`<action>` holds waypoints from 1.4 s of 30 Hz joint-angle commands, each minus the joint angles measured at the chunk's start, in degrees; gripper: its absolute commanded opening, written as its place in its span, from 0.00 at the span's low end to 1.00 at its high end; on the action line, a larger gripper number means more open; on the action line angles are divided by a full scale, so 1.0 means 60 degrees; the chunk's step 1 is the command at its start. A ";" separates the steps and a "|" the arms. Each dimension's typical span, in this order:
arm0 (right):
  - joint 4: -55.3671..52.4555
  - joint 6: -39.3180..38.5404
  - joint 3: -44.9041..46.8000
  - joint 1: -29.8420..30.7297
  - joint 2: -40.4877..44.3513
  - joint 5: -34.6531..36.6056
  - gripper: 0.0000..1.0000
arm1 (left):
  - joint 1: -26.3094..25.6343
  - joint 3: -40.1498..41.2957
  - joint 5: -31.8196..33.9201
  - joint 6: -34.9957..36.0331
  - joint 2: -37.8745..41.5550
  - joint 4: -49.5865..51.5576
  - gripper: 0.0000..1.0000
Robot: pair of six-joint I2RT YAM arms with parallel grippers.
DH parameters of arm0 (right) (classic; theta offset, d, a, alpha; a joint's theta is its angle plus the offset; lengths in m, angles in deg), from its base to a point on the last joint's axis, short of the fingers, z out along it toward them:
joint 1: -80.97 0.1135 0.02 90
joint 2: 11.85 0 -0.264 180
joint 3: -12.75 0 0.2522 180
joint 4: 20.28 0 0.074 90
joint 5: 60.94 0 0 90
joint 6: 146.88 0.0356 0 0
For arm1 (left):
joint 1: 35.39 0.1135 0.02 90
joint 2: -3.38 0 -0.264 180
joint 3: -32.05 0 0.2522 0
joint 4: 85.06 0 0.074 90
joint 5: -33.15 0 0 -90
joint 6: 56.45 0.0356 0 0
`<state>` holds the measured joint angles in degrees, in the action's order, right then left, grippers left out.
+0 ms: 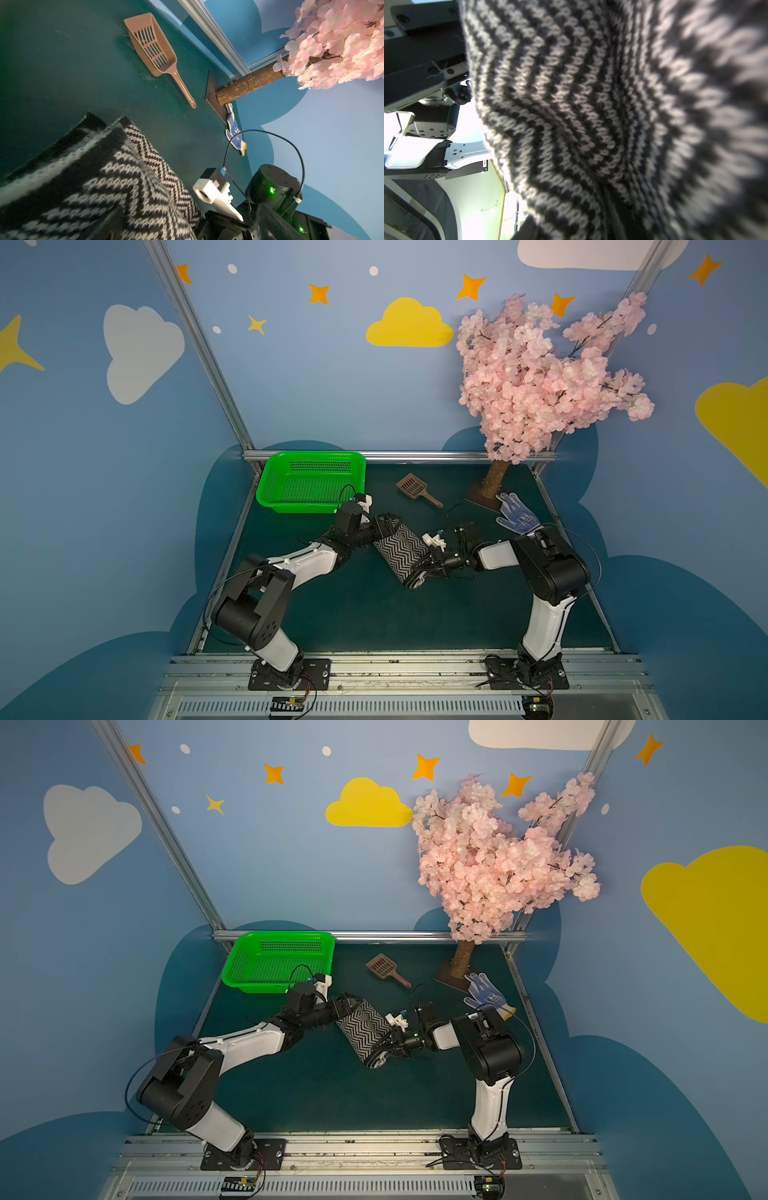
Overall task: Roll up the scarf and place it into the basket
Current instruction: Roll the scarf at the center of the board.
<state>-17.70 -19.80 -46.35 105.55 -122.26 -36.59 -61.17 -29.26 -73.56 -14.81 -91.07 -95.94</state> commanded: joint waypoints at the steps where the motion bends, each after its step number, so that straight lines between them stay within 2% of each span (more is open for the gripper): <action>1: -0.1557 -0.0740 -0.0240 0.0010 0.0311 0.0745 0.40 | -0.0010 -0.0174 0.0157 -0.0416 -0.0628 -0.0788 1.00; 5: -0.3529 -0.1782 -0.0768 0.0158 0.0907 0.1603 0.45 | 0.0060 -0.0176 0.0953 -0.0831 -0.1365 -0.0417 1.00; 9: -0.5629 -0.2742 -0.1709 0.0653 0.1599 0.2979 0.52 | 0.0066 -0.0262 0.1392 -0.1083 -0.1840 0.0308 1.00; 16: -0.8622 -0.3736 -0.3463 0.2007 0.2845 0.6607 0.68 | 0.0050 -0.0362 0.1847 -0.1008 -0.1898 0.1411 1.00; 19: -0.9263 -0.3907 -0.3811 0.2606 0.3430 0.8442 0.76 | 0.0056 -0.0541 0.1790 -0.1001 -0.1943 0.1740 1.00; 21: -0.9614 -0.4064 -0.4064 0.3128 0.3700 0.9453 0.86 | 0.0049 -0.0627 0.1721 -0.1009 -0.1984 0.1865 1.00; 23: -0.9917 -0.4290 -0.4321 0.3704 0.3768 1.0526 0.87 | 0.0034 -0.0673 0.1658 -0.1022 -0.2027 0.1895 1.00; 30: -1.0573 -0.5246 -0.5228 0.6101 0.2743 1.4554 0.90 | 0.0048 -0.0805 0.1445 -0.1110 -0.2171 0.2058 1.00; 35: -1.0824 -0.6071 -0.5921 0.7127 0.1334 1.6770 0.90 | 0.0049 -0.0840 0.1324 -0.1175 -0.2260 0.2039 1.00; 37: -1.0923 -0.6254 -0.6199 0.7248 0.0741 1.7241 0.92 | 0.0051 -0.0820 0.1269 -0.1240 -0.2289 0.1986 1.00; 42: -1.0380 -0.6497 -0.5859 0.7057 0.0162 1.7175 0.92 | 0.0063 -0.0762 0.1161 -0.1357 -0.2303 0.1839 1.00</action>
<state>-79.84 -56.95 -81.98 148.87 -120.97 62.67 -61.08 -35.45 -66.32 -22.04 -101.61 -91.35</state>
